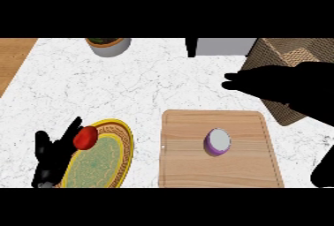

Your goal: Pick the can from the cutting board and place it in the basket

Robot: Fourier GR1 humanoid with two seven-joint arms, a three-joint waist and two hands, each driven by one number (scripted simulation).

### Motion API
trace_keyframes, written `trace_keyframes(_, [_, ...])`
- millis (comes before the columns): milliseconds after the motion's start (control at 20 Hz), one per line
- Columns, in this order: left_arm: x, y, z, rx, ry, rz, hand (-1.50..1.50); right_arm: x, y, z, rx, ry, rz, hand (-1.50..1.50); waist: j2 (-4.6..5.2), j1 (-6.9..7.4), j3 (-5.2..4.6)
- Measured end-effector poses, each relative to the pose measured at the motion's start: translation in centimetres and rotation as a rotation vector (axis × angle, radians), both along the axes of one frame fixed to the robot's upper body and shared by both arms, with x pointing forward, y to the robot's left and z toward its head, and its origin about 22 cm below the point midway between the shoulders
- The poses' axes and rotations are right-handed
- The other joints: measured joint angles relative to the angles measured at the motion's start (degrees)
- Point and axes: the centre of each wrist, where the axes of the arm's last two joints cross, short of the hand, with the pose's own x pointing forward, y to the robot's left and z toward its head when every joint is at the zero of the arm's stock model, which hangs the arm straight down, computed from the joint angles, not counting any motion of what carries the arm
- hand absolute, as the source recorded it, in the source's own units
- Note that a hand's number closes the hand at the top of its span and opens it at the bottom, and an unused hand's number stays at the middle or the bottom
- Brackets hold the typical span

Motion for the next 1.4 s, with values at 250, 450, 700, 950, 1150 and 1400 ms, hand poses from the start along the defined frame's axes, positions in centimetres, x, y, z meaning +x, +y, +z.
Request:
trace_keyframes(250, [-0.3,0.0,0.0,-0.007,-0.01,-0.005,0.0,-0.4,0.6,-2.7,0.026,0.007,-0.005,-1.5,0.08,0.08,-0.06])
trace_keyframes(450, [-0.1,0.0,0.0,-0.005,-0.004,-0.006,0.0,-0.3,2.0,-5.4,0.002,0.007,-0.015,-1.5,0.14,0.34,0.02])
trace_keyframes(700, [0.0,0.2,0.0,0.002,-0.005,-0.006,0.0,0.1,2.7,-8.0,-0.046,0.012,-0.023,-1.5,0.16,0.4,0.06])
trace_keyframes(950, [-0.4,0.1,-0.4,-0.005,-0.024,-0.007,0.0,0.6,2.2,-10.6,-0.05,0.023,-0.027,-1.5,0.12,0.4,0.14])
trace_keyframes(1150, [-0.3,0.0,-0.2,0.002,-0.011,-0.005,0.0,0.9,2.2,-12.3,-0.04,0.018,-0.026,-1.5,0.1,0.36,0.16])
trace_keyframes(1400, [-0.2,0.2,-0.4,0.005,-0.012,-0.004,0.0,1.4,2.6,-14.0,-0.033,0.006,-0.024,-1.5,0.04,0.35,0.21])
